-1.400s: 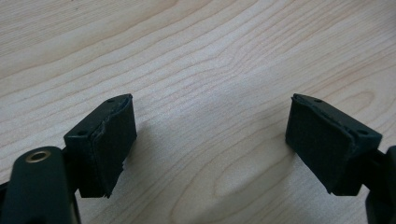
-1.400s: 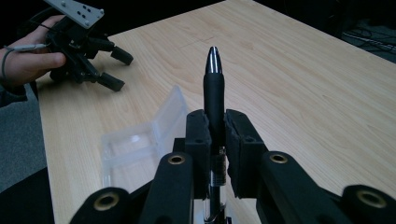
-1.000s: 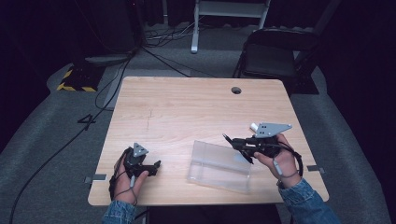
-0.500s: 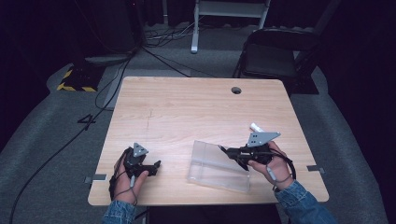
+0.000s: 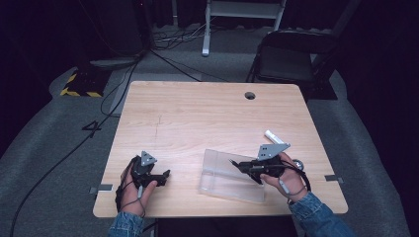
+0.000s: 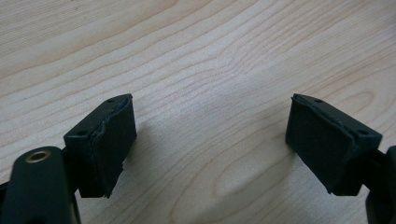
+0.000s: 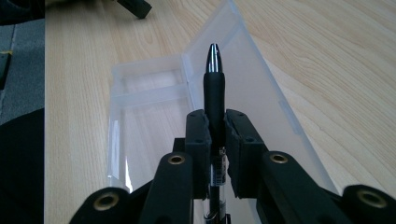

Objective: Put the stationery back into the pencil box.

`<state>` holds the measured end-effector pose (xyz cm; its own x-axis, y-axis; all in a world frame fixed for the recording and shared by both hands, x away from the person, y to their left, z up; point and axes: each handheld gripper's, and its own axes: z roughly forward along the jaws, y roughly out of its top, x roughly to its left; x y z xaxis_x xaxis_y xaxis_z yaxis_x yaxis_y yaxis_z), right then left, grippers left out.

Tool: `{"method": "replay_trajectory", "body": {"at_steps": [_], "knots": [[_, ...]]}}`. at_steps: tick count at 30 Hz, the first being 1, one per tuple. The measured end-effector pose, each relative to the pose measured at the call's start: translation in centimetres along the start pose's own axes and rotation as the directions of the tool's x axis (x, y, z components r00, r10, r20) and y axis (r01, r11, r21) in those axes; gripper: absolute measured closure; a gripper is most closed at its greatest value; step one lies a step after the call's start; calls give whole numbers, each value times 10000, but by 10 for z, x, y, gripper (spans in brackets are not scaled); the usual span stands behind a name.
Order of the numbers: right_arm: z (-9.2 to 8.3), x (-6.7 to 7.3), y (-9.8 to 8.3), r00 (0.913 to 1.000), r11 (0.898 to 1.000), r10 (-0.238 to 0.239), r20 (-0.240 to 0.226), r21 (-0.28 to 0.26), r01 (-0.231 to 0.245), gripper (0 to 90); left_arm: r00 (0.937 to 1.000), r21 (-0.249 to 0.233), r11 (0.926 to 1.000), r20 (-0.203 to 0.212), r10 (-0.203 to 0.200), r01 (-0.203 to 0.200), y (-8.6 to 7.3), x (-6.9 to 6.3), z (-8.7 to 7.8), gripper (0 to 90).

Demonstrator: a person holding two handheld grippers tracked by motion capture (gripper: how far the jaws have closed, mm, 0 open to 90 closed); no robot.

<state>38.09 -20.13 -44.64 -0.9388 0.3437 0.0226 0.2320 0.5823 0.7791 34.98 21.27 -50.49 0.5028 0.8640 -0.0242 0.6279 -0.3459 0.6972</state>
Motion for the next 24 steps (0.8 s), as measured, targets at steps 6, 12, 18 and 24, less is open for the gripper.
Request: {"method": "replay_trajectory", "body": {"at_steps": [6, 12, 18, 24], "knots": [[5, 1, -2, 10000, 9996, -38, -27, 274, 38, 801, 10000, 1, 10000, 0, 2, -2, 0, 0, 0, 167], [7, 3, -2, 9997, 9988, -242, -1, 423, 242, 801, 10000, -1, 10000, 0, -4, 4, 0, 0, 0, 167], [10, 6, -1, 9992, 9974, -392, -6, 598, 392, 801, 10000, 0, 10000, 1, -3, 3, 0, 0, 0, 167], [14, 8, -1, 9989, 9965, -467, -46, 694, 469, 800, 10000, -1, 10000, 0, -2, 2, 0, 0, 0, 167]]}}
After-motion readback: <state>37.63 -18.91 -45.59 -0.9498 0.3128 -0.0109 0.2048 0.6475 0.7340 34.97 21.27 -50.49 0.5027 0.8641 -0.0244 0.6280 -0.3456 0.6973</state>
